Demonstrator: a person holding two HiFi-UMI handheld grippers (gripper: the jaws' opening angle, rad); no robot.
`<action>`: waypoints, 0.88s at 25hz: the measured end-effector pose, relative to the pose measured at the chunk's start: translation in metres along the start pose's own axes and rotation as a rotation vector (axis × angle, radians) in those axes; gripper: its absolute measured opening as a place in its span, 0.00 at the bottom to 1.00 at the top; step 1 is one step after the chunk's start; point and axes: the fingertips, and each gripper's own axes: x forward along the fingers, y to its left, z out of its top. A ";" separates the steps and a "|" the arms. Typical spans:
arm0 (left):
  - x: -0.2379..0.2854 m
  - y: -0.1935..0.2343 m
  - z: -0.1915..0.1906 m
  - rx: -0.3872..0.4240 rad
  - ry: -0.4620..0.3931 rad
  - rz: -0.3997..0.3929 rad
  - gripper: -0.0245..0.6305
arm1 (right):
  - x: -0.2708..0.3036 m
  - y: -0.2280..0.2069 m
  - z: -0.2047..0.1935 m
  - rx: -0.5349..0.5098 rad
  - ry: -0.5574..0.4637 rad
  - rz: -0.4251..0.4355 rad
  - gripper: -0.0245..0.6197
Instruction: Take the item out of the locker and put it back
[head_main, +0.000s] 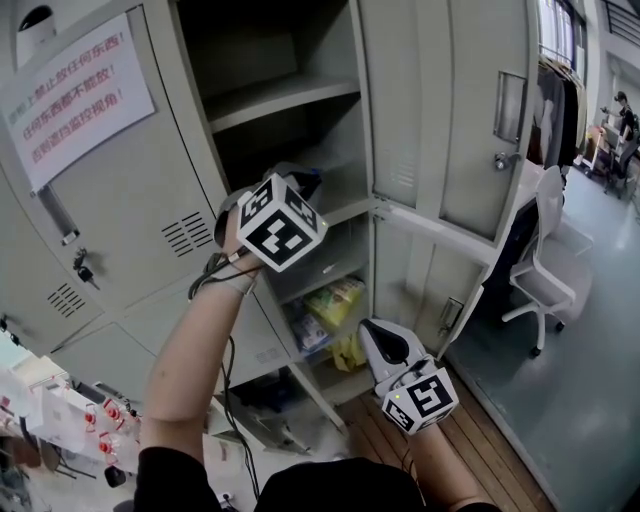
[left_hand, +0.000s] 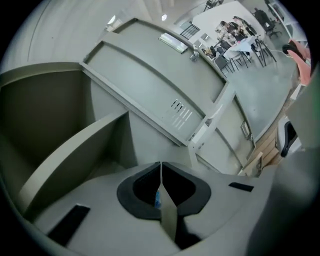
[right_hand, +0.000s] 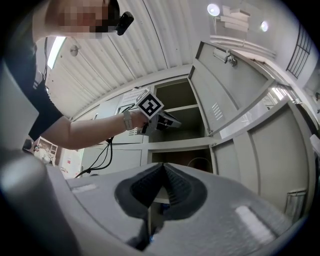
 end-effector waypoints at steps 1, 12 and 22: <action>0.004 0.002 0.000 0.021 0.019 0.005 0.07 | 0.000 -0.001 -0.001 0.000 0.000 -0.001 0.04; 0.059 0.011 -0.015 0.145 0.205 -0.107 0.14 | 0.000 -0.012 0.003 -0.002 -0.007 -0.018 0.04; 0.090 0.027 -0.038 0.159 0.330 -0.204 0.33 | 0.001 -0.024 0.005 -0.016 0.001 -0.053 0.04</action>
